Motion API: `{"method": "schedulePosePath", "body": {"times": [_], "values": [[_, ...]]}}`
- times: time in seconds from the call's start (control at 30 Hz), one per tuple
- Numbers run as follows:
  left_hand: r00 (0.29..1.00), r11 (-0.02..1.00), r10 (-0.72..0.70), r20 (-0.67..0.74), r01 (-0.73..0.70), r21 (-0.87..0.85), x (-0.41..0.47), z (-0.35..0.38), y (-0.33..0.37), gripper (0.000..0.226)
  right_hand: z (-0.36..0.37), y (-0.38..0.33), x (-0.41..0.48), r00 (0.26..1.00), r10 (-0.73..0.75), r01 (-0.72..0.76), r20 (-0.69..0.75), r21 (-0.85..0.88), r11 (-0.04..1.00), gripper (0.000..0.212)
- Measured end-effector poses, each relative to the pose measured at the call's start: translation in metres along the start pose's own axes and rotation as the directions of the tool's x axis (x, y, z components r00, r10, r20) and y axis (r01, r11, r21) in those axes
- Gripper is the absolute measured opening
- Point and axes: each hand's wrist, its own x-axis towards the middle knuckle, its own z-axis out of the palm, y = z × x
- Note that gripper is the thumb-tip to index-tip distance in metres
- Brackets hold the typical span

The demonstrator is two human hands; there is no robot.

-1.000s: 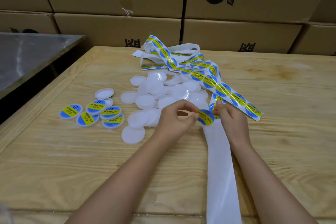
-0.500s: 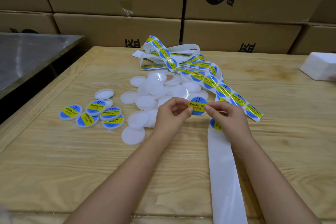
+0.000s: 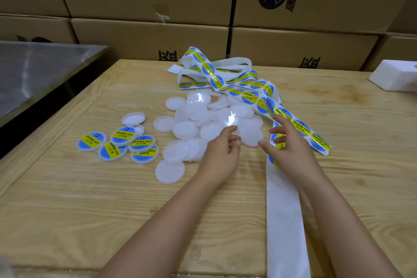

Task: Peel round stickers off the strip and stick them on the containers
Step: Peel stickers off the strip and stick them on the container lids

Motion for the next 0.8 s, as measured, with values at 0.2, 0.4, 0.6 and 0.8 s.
{"method": "schedulePosePath", "body": {"times": [0.2,0.4,0.6,0.8], "values": [[1.0,1.0,-0.017,0.007,0.017,0.008,0.001,-0.001,-0.001,0.037,0.012,0.0,0.017,0.976,0.03,0.022,0.215,-0.235,0.972,0.095],[0.999,0.999,-0.036,-0.02,0.036,0.001,0.001,-0.001,-0.001,0.032,0.033,0.01,0.009,0.994,-0.105,0.099,-0.027,-0.177,0.979,0.077],[0.996,0.997,-0.068,-0.049,0.066,-0.045,-0.002,0.0,0.003,0.019,0.031,0.007,-0.002,0.977,-0.131,0.106,-0.168,-0.152,0.983,0.092],[0.977,0.8,-0.205,0.061,0.203,-0.564,-0.003,-0.008,0.014,0.024,0.041,-0.015,-0.014,0.957,-0.256,0.231,-0.135,-0.176,0.957,0.089]]}}
